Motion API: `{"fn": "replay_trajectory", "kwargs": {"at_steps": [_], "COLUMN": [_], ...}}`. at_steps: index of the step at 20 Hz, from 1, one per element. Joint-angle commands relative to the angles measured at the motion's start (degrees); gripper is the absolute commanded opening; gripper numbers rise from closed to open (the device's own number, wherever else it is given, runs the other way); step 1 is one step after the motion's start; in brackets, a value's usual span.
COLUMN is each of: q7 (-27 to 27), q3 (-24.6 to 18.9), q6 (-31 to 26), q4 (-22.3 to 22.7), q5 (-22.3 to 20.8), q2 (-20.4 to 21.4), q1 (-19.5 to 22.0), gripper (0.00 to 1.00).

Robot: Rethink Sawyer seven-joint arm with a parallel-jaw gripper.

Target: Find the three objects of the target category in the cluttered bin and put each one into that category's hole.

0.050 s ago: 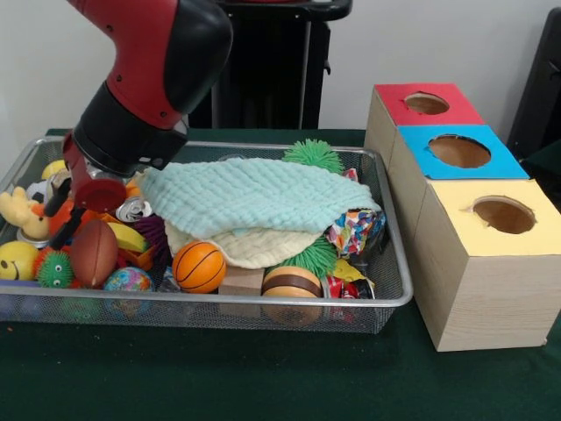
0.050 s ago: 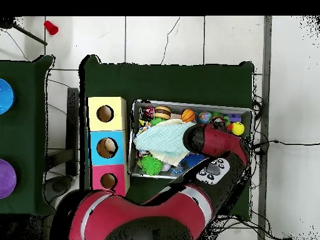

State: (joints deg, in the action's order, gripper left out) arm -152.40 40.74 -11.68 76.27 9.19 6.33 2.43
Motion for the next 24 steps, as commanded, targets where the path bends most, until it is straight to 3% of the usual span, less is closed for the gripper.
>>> {"fn": "replay_trajectory", "kwargs": {"at_steps": [1, 13, 24], "q7": [-9.3, -5.7, -8.8], "q3": [-2.4, -3.3, -5.2], "q6": [-3.1, -3.0, 0.2], "q4": [3.3, 8.7, 10.7], "q5": [3.2, 0.7, 2.7], "q2": [-0.4, 4.6, -1.2], "q1": [-0.6, 1.2, 1.9], "gripper": [1.0, 1.0, 1.0]}}
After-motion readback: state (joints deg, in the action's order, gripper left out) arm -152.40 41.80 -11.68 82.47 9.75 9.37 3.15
